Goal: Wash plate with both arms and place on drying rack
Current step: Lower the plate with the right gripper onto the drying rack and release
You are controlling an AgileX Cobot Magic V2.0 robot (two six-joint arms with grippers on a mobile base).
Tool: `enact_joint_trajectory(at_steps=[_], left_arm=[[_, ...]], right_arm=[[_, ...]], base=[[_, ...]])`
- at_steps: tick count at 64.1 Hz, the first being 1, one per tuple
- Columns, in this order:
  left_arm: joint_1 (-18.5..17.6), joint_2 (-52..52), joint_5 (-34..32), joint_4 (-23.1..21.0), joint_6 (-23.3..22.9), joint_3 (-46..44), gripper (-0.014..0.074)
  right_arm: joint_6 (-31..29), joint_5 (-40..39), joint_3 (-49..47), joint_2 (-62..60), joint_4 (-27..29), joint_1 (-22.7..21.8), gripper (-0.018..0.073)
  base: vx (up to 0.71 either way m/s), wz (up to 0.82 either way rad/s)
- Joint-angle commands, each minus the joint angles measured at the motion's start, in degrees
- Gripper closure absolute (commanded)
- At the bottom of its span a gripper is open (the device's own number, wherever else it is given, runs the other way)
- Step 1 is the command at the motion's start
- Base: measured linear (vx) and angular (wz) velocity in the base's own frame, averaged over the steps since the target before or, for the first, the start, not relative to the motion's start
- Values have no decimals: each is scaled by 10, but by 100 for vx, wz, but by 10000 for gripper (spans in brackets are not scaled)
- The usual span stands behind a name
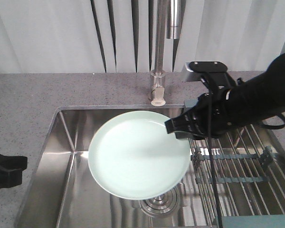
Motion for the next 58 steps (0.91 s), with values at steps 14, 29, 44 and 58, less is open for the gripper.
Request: enact_joint_trajectory(at_steps=[14,29,44,58], left_arm=[[-1,-6,-25,-21,0,-14,603],[-1,-6,-25,-21,0,-14,603],[-1,-6,-25,-21,0,-14,603],[-1,-6,-25,-21,0,-14,603]], right_arm=[[20,-79,-107,71,-24,-60,561],[23,0,-110,34,-127,-202,561],[2,24,-109,33,-187,-292,561],[-1,-26,-109,79,-212,-292,561]], base=[[0,0],[0,0],[0,0],[0,0]])
